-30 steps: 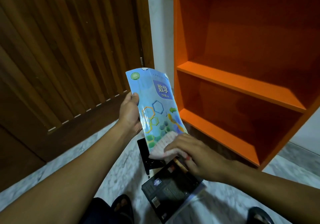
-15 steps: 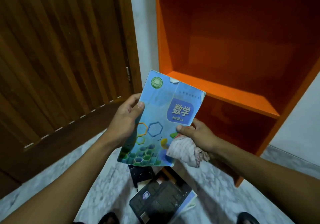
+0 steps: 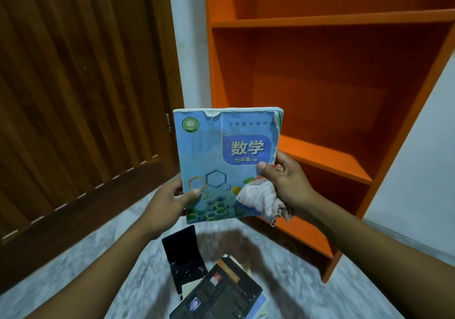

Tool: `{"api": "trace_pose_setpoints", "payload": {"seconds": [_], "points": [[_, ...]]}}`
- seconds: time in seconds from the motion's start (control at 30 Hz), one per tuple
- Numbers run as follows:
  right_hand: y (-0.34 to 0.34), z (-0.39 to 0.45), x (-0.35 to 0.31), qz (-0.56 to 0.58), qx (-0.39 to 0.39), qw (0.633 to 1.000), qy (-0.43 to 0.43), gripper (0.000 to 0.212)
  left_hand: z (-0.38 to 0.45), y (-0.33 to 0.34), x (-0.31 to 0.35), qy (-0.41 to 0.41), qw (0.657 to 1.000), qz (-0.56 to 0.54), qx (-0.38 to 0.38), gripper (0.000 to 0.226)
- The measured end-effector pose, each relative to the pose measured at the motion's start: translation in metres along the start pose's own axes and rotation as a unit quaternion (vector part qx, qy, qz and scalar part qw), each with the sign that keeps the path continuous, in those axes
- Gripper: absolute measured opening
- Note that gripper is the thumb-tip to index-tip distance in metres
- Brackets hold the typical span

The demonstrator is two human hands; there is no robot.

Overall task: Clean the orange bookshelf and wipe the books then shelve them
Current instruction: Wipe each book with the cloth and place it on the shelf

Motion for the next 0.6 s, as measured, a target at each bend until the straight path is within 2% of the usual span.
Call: {"api": "trace_pose_setpoints", "payload": {"seconds": [0.1, 0.23, 0.3, 0.37, 0.4, 0.6], "points": [[-0.009, 0.003, 0.001, -0.031, 0.018, 0.999, 0.017, 0.029, 0.012, -0.007, 0.013, 0.029, 0.999, 0.034, 0.028, 0.022], [-0.02, 0.005, 0.012, -0.042, 0.036, 0.992, 0.11, 0.058, 0.025, -0.022, 0.028, 0.055, 0.992, 0.051, 0.097, 0.024], [-0.028, 0.007, 0.013, -0.026, 0.036, 0.987, 0.152, 0.041, 0.036, -0.029, 0.039, 0.062, 0.989, 0.06, 0.121, 0.022], [-0.035, 0.014, 0.006, -0.045, 0.027, 0.987, 0.152, 0.016, 0.056, -0.038, 0.055, 0.08, 0.984, 0.083, 0.134, 0.022], [-0.039, 0.02, 0.003, -0.058, 0.029, 0.987, 0.15, 0.011, 0.068, -0.042, 0.066, 0.091, 0.981, 0.1, 0.139, 0.022], [-0.066, 0.075, -0.017, -0.068, 0.091, 0.989, 0.098, 0.014, 0.148, -0.05, 0.121, 0.111, 0.969, 0.137, 0.174, 0.021]]}}
Point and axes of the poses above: each hand's wrist, its own z-axis towards the middle knuckle, its own y-axis out of the palm, x = y × z, the point moved 7 cm from there along z, towards the middle knuckle, and after that the axes turned 12 degrees about -x, right-handed, at the moved point
